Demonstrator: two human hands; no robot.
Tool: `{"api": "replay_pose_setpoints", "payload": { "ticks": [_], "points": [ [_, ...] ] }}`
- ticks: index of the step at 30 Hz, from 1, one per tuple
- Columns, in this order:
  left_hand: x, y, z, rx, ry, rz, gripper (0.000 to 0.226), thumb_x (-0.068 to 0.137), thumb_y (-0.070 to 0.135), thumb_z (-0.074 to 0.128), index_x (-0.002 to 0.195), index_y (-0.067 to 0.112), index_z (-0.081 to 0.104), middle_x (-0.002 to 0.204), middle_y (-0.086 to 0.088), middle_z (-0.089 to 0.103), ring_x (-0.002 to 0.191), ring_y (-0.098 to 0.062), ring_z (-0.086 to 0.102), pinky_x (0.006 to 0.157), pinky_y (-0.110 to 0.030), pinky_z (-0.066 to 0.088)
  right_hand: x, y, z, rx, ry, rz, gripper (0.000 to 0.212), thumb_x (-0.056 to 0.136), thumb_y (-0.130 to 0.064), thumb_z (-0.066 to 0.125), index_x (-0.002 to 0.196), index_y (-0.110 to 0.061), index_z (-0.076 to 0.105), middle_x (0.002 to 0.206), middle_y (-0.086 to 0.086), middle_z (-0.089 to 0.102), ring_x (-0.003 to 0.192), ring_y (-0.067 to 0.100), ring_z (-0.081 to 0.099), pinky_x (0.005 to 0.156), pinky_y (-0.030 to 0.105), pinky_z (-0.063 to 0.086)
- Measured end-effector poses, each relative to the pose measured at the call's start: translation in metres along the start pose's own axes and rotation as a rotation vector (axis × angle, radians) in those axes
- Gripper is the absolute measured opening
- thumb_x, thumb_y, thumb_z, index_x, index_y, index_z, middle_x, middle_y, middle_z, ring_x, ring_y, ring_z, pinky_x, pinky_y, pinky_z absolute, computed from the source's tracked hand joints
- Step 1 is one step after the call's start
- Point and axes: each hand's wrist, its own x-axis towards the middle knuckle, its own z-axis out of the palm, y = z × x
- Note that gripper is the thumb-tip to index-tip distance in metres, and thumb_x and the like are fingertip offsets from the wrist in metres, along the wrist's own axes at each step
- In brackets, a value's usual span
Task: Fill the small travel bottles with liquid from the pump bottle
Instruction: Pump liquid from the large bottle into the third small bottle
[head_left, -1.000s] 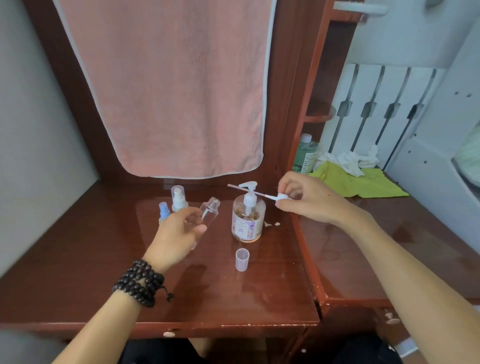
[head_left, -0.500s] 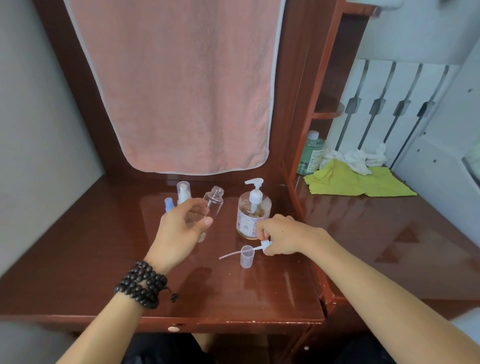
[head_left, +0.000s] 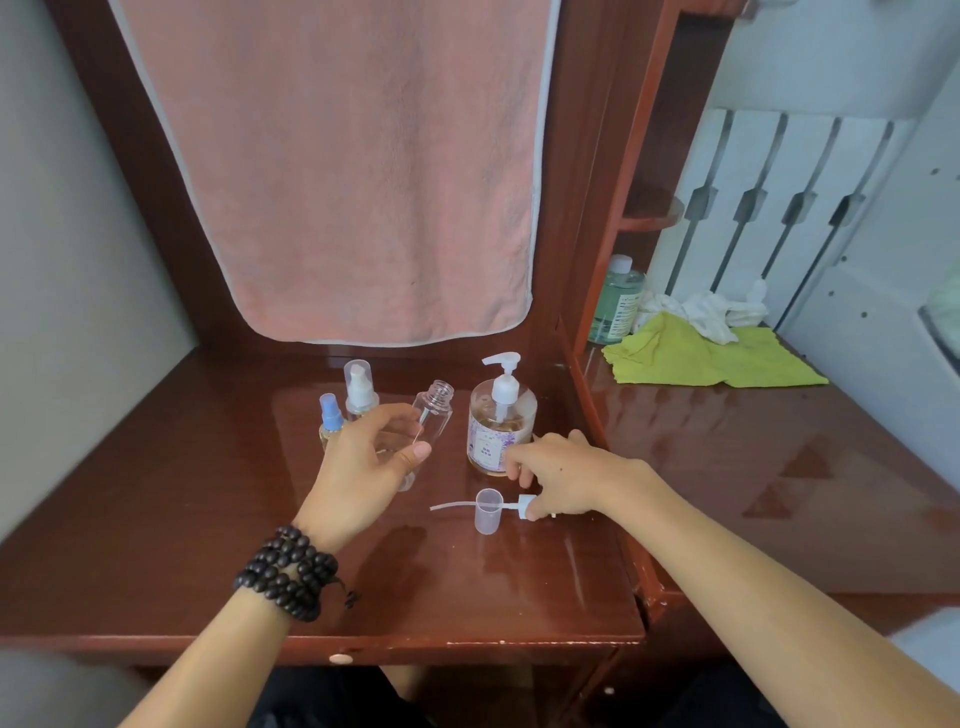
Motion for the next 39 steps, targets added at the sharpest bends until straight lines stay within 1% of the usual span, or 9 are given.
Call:
{"api": "replay_pose_setpoints", "payload": {
  "ticks": [5,14,19,20,23,26,30,33,39],
  "points": [
    [0.000,0.001,0.005,-0.009,-0.005,0.009,0.027,0.086,0.017,0.070,0.112,0.024,0.064,0.103,0.012,0.067,0.097,-0.007,0.065,0.084,-0.027,0.054,-0.008,0.000,-0.004,-0.003,-0.001,-0.005,0.044,0.086,-0.028,0.078,0.123,-0.025,0.056,0.117,-0.002,0.063,0.110,0.025,0.051,0.094,0.038,0.033],
    [0.001,0.000,0.008,-0.002,-0.020,0.013,0.028,0.087,0.018,0.069,0.113,0.026,0.062,0.103,0.013,0.066,0.098,-0.006,0.064,0.085,-0.026,0.053,-0.012,-0.002,-0.006,-0.001,-0.009,-0.002,0.049,0.087,-0.035,0.078,0.130,-0.026,0.057,0.119,-0.003,0.063,0.108,0.025,0.047,0.088,0.035,0.031],
    [0.009,0.001,0.011,0.008,-0.026,0.007,0.028,0.088,0.020,0.069,0.113,0.028,0.061,0.104,0.013,0.065,0.099,-0.006,0.063,0.079,-0.025,0.055,-0.014,0.000,-0.038,0.060,0.173,0.000,0.014,0.093,-0.039,0.067,0.104,-0.031,0.063,0.106,-0.008,0.071,0.104,0.019,0.060,0.104,0.038,0.039],
    [0.013,0.001,0.012,0.014,-0.028,0.003,0.028,0.088,0.020,0.068,0.113,0.029,0.060,0.104,0.013,0.064,0.099,-0.006,0.062,0.078,-0.026,0.056,-0.012,0.003,-0.048,0.063,0.221,0.013,0.005,0.095,-0.037,0.064,0.097,-0.034,0.061,0.104,-0.006,0.072,0.102,0.019,0.062,0.103,0.037,0.042],
    [0.029,0.004,0.018,0.073,-0.022,0.015,0.031,0.089,0.018,0.067,0.117,0.027,0.059,0.101,0.011,0.063,0.092,-0.008,0.063,0.080,-0.031,0.057,0.002,0.013,-0.078,0.124,0.365,0.120,0.015,0.095,-0.022,0.056,0.082,-0.030,0.060,0.102,0.004,0.070,0.093,0.024,0.064,0.088,0.035,0.053],
    [0.047,0.010,0.025,0.194,-0.005,0.079,0.040,0.088,0.015,0.066,0.126,0.025,0.057,0.096,0.010,0.061,0.085,-0.006,0.060,0.085,-0.024,0.048,0.024,0.013,-0.103,0.283,0.514,0.204,0.026,0.094,-0.008,0.046,0.102,-0.019,0.068,0.112,0.012,0.065,0.094,0.029,0.060,0.081,0.032,0.049],
    [0.063,0.018,0.031,0.297,0.017,0.178,0.047,0.087,0.014,0.067,0.131,0.026,0.055,0.101,0.005,0.060,0.088,-0.005,0.054,0.077,-0.003,0.035,0.052,-0.006,-0.116,0.386,0.550,0.227,0.028,0.099,-0.016,0.041,0.114,-0.011,0.064,0.117,0.016,0.062,0.091,0.031,0.056,0.079,0.035,0.047],
    [0.070,0.020,0.033,0.326,-0.007,0.253,0.048,0.087,0.012,0.067,0.132,0.025,0.055,0.101,0.004,0.058,0.089,-0.003,0.052,0.076,0.005,0.031,0.069,-0.015,-0.110,0.443,0.500,0.259,0.032,0.103,-0.024,0.035,0.118,-0.010,0.061,0.121,0.016,0.061,0.101,0.034,0.061,0.092,0.045,0.052],
    [0.075,0.016,0.037,0.293,-0.052,0.323,0.046,0.090,0.017,0.064,0.135,0.021,0.052,0.103,0.004,0.055,0.090,0.002,0.051,0.081,0.004,0.030,0.088,-0.014,-0.092,0.533,0.373,0.393,0.040,0.104,-0.028,0.028,0.128,-0.009,0.054,0.137,0.017,0.054,0.126,0.040,0.050,0.110,0.055,0.035]
  ]
}}
